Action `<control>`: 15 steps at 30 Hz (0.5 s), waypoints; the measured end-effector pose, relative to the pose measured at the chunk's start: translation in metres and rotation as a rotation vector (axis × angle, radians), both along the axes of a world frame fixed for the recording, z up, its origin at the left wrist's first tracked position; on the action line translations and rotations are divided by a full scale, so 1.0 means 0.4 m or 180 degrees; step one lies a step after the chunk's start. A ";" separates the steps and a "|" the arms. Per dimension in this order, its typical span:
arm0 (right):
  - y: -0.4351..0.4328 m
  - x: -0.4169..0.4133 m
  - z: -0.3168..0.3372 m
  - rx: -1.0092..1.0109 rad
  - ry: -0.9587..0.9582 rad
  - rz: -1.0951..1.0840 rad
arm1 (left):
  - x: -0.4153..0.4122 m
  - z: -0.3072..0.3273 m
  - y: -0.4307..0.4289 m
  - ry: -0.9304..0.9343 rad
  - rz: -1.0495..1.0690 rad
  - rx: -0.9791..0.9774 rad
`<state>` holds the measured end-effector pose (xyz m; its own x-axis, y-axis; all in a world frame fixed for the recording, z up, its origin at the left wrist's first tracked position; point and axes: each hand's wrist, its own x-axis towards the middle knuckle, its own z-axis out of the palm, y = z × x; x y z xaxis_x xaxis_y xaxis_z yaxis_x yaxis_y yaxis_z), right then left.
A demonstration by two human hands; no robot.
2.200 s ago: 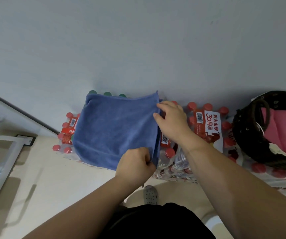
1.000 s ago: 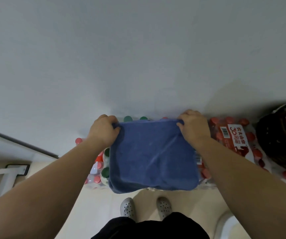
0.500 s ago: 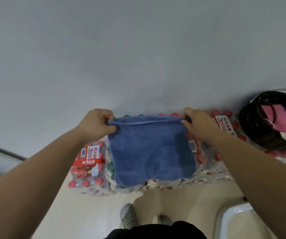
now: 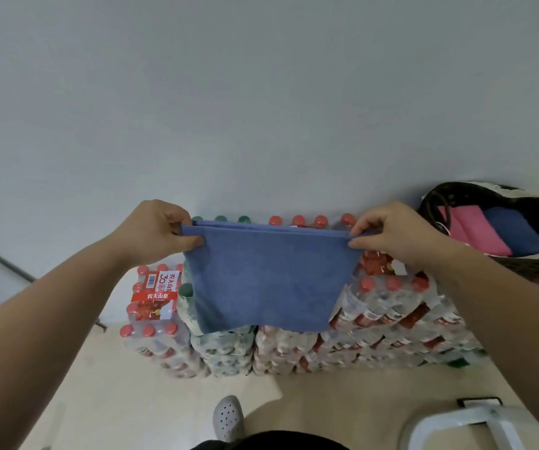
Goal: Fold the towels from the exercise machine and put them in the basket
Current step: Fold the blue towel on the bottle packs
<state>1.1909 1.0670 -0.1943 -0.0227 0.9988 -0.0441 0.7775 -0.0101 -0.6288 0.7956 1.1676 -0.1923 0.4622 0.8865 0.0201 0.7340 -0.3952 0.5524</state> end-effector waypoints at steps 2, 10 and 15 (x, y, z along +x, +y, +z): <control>-0.022 0.019 0.026 -0.0203 -0.0069 0.0120 | 0.013 0.012 -0.040 -0.0148 0.0099 -0.0077; -0.063 0.040 0.063 -0.0344 0.0138 0.0367 | 0.028 0.046 -0.146 -0.0814 0.0601 -0.0392; -0.014 0.004 0.022 -0.0127 -0.0516 0.0173 | 0.047 0.024 -0.133 0.0054 0.1029 0.0104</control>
